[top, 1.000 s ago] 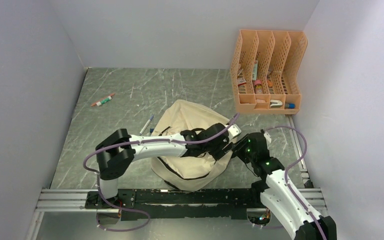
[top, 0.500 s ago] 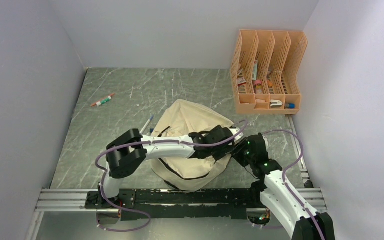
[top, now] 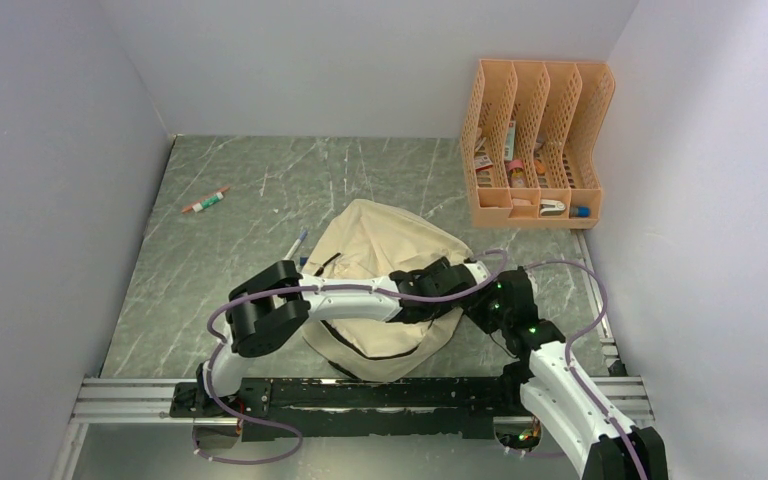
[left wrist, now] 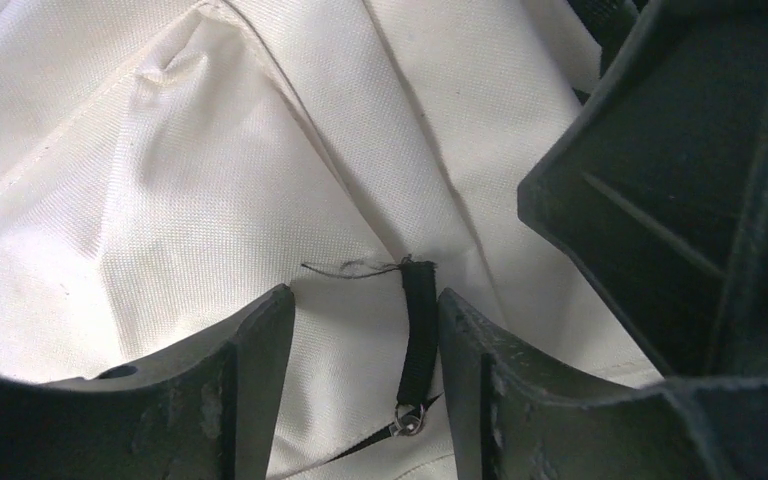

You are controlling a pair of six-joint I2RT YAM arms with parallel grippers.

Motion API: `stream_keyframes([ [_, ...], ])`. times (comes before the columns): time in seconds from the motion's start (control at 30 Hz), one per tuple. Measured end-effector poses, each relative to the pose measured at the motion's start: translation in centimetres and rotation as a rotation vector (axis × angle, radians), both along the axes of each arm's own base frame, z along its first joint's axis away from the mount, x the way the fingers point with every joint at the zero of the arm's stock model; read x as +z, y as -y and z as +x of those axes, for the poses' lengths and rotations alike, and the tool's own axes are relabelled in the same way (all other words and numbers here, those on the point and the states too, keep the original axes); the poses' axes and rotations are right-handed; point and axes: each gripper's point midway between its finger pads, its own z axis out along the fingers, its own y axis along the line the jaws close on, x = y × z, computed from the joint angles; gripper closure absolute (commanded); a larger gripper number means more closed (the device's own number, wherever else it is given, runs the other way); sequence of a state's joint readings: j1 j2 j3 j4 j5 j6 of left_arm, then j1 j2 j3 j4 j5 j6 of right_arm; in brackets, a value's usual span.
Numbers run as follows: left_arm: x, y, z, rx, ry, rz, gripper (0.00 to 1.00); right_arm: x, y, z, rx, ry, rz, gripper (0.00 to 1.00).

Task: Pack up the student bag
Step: Unzip the student bag at the center of the board.

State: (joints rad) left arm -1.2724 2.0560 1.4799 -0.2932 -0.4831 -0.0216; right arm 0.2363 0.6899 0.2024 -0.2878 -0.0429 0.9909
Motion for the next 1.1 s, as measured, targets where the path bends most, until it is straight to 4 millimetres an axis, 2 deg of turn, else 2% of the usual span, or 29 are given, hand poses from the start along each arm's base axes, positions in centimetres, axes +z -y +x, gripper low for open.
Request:
stream_keyframes([
  [0.1, 0.0, -0.2, 0.4, 0.018, 0.020, 0.009, 0.51, 0.0, -0.1, 0.0, 0.002, 0.000, 0.004, 0.51],
  [0.23, 0.1, -0.3, 0.5, 0.025, 0.028, 0.012, 0.68, 0.1, -0.2, 0.1, 0.006, 0.005, 0.009, 0.51],
  [0.4, 0.1, -0.2, 0.2, 0.026, 0.025, 0.008, 0.84, 0.2, -0.2, 0.1, 0.008, 0.009, 0.012, 0.51],
  [0.57, 0.5, 0.1, -0.1, 0.028, 0.007, -0.014, 0.94, 0.0, -0.3, 0.1, 0.010, 0.009, 0.014, 0.51],
  [0.67, 1.8, 0.3, -0.3, 0.027, -0.005, -0.052, 0.95, 0.1, -0.3, 0.2, 0.012, 0.012, 0.016, 0.53],
  [0.8, 3.8, 0.5, -0.6, 0.031, -0.012, -0.107, 0.95, 0.1, -0.4, 0.2, 0.016, 0.016, 0.016, 0.66],
  [0.87, 4.4, 0.3, -0.6, 0.037, -0.015, -0.125, 0.95, 0.1, -0.4, 0.3, 0.016, 0.019, 0.017, 0.77],
  [0.97, 4.4, 0.0, -0.5, 0.053, -0.021, -0.132, 0.95, 0.2, -0.4, 0.4, 0.018, 0.025, 0.020, 0.93],
  [1.03, 4.0, -0.4, -0.3, 0.064, -0.028, -0.128, 0.95, 0.2, -0.6, 0.4, 0.019, 0.030, 0.027, 1.00],
  [1.1, 3.5, -1.0, 0.1, 0.084, -0.034, -0.121, 0.95, 0.3, -0.6, 0.5, 0.019, 0.034, 0.034, 1.00],
])
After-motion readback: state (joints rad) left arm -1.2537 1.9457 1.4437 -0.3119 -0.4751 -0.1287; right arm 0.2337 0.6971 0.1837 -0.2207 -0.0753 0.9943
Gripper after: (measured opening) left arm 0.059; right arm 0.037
